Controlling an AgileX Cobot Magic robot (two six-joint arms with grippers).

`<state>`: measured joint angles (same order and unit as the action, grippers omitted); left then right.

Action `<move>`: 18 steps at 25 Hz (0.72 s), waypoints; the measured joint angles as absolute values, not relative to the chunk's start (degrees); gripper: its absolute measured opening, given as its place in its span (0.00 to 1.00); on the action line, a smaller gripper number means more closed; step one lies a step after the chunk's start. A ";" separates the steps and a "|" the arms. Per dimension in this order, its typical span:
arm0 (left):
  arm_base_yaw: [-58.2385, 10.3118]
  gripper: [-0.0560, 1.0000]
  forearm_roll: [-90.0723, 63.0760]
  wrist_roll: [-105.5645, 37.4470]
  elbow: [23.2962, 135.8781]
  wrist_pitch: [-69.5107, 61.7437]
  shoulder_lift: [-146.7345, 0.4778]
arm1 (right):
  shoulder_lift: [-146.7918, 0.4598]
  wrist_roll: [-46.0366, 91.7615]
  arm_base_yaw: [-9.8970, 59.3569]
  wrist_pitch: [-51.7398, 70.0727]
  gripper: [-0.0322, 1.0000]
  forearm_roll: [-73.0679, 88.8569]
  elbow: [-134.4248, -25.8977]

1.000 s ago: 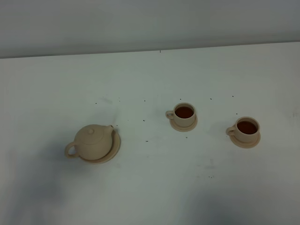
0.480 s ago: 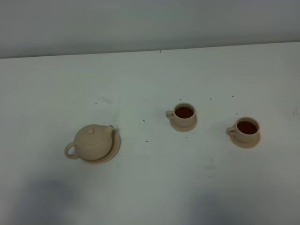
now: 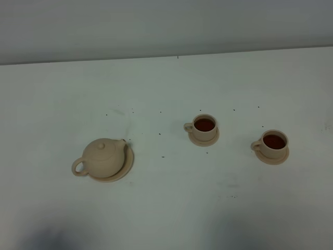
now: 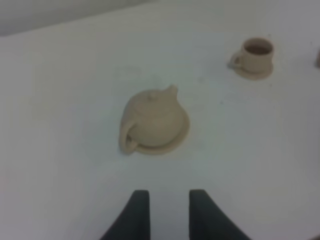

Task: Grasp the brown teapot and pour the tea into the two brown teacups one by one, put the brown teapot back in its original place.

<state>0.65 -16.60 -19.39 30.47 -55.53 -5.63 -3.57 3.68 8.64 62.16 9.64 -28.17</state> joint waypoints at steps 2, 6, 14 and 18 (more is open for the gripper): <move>0.65 0.25 -16.60 -16.00 30.42 -56.43 -4.19 | -3.57 3.68 8.64 62.16 0.26 9.64 -28.17; 0.65 0.25 -16.40 -13.57 29.95 -61.19 -3.88 | -3.57 3.68 8.64 62.16 0.26 9.64 -28.17; 0.65 0.26 -16.70 -13.26 29.64 -61.18 -3.88 | -3.57 3.74 8.64 62.16 0.26 9.64 -28.17; 0.65 0.26 -16.70 -13.26 29.64 -61.18 -3.88 | -3.57 3.74 8.64 62.16 0.26 9.59 -28.17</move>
